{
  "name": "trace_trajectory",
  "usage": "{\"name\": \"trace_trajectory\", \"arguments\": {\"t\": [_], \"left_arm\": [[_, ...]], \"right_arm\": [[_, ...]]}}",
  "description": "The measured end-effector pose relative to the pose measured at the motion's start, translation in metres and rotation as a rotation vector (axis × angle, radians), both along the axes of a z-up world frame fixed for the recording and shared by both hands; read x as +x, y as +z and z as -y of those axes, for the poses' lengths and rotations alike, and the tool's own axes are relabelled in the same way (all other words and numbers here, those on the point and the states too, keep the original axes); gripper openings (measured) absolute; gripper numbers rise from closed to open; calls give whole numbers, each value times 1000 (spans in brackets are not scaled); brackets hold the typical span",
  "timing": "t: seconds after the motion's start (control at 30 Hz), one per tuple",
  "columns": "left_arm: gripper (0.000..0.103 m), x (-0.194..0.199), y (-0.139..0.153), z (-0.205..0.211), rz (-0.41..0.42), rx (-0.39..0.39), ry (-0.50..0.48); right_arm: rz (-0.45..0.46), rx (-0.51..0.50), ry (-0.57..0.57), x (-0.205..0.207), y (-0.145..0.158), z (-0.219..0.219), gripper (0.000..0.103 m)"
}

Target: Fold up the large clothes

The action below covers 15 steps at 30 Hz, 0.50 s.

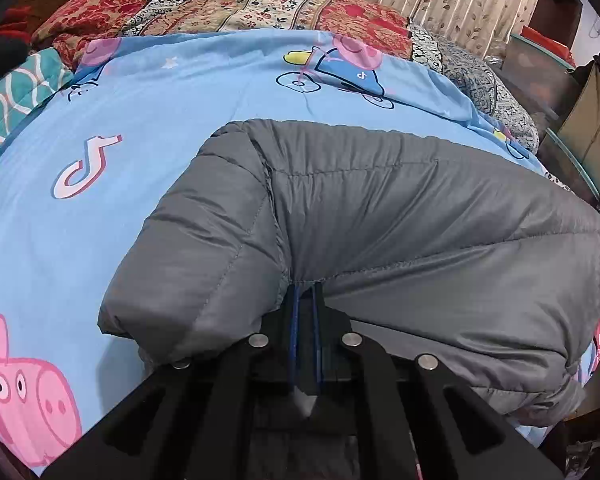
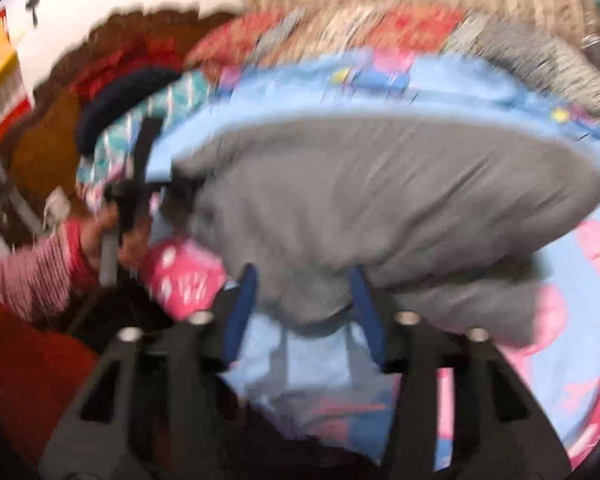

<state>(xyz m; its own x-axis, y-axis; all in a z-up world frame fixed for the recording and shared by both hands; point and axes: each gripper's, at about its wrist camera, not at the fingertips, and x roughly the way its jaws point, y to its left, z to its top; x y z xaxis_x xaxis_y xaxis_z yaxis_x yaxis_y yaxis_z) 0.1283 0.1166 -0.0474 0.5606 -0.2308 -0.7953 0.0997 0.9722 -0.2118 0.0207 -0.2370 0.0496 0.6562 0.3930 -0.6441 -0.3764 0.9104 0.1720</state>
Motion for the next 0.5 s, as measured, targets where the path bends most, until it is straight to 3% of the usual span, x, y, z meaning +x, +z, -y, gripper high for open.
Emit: {"name": "trace_trajectory", "arguments": {"t": [0.17,0.23,0.37,0.5], "left_arm": [[20,5,-1,2,-6,11,4],[20,8,0,1,-12,9,8],[20,20,4,-2,-23,22,19],[20,28,3,-9,-22,20,32]], "right_arm": [[112,-32,-304,49,43,64,50],[94,-39,-330,70,38,74,50],[-66,-73,-310,96,-13,69,50],[-179,-96,-289,77,-82,59,49]]}}
